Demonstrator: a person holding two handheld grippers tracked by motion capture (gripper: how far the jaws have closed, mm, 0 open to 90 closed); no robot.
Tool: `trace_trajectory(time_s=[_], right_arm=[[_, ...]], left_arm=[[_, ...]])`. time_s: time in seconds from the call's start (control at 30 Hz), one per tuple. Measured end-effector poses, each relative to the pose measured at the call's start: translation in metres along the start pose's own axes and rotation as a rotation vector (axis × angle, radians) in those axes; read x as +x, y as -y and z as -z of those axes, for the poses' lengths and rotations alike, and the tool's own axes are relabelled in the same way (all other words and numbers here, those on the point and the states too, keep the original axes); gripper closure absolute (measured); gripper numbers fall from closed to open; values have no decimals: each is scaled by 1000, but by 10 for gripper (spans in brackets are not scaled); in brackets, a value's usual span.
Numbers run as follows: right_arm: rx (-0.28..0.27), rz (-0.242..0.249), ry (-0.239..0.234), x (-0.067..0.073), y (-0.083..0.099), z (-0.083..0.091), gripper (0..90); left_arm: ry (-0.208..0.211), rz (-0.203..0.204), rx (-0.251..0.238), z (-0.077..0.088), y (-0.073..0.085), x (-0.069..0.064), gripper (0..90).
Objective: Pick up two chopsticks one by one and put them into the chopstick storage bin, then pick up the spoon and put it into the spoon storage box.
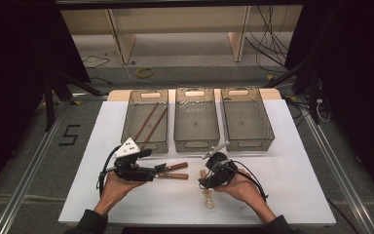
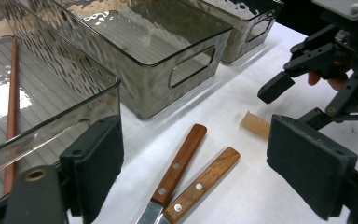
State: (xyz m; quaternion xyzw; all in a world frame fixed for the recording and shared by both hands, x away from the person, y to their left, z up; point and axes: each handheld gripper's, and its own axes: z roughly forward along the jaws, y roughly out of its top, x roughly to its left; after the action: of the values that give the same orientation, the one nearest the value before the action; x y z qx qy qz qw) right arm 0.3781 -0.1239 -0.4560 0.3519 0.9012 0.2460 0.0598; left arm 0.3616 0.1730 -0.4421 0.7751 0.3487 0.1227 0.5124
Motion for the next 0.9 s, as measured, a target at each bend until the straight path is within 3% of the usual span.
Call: trace_trajectory(time_s=[0.9], right_arm=[[55,8,18,3,0,-14,431]], left_arm=[[-15,4,2,8,23,-3,183]])
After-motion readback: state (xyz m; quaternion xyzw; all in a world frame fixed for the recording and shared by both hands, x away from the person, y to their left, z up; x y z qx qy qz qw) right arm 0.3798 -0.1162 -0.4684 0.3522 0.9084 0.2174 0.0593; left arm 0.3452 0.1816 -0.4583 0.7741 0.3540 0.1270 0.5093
